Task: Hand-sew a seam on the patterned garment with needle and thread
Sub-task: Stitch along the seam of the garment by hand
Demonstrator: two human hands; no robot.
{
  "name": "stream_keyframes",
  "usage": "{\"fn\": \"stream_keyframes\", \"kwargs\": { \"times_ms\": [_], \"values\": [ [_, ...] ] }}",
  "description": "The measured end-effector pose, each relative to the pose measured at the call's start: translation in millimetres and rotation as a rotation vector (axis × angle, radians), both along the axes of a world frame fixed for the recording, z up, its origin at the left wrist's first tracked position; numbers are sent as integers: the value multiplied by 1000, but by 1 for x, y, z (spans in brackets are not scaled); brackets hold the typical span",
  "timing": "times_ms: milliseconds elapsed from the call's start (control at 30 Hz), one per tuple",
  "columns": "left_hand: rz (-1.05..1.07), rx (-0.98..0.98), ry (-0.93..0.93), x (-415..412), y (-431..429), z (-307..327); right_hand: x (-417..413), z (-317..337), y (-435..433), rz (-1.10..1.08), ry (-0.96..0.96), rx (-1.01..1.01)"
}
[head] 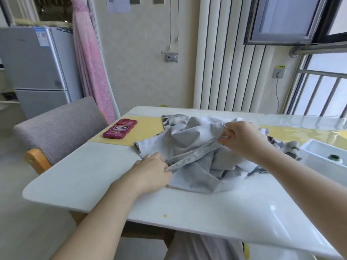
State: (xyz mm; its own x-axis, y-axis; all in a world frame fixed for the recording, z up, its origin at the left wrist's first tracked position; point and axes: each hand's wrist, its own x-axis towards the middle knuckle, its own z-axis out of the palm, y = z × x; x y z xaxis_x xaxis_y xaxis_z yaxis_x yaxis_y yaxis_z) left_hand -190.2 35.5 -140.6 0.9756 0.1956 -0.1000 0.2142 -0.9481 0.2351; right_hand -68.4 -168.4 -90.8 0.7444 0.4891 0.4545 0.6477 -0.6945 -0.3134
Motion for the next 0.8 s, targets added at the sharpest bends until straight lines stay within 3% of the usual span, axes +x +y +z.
{"fn": "stream_keyframes", "kwargs": {
  "times_ms": [100,167,300,367,700,800],
  "values": [
    [61,2,125,-16,5,17,-11,4,2,51,-51,10],
    [87,11,66,-23,0,34,-15,9,3,83,-61,25],
    [20,-126,-537,-7,-37,57,-22,16,6,167,-95,70],
    [-26,-275,-681,6,-53,56,-26,18,7,179,-103,73],
    [-115,-439,-802,35,-58,43,-23,21,-1,182,-85,103],
    [-146,-483,-744,34,-58,47,-23,21,-3,183,-90,95]
  ]
}}
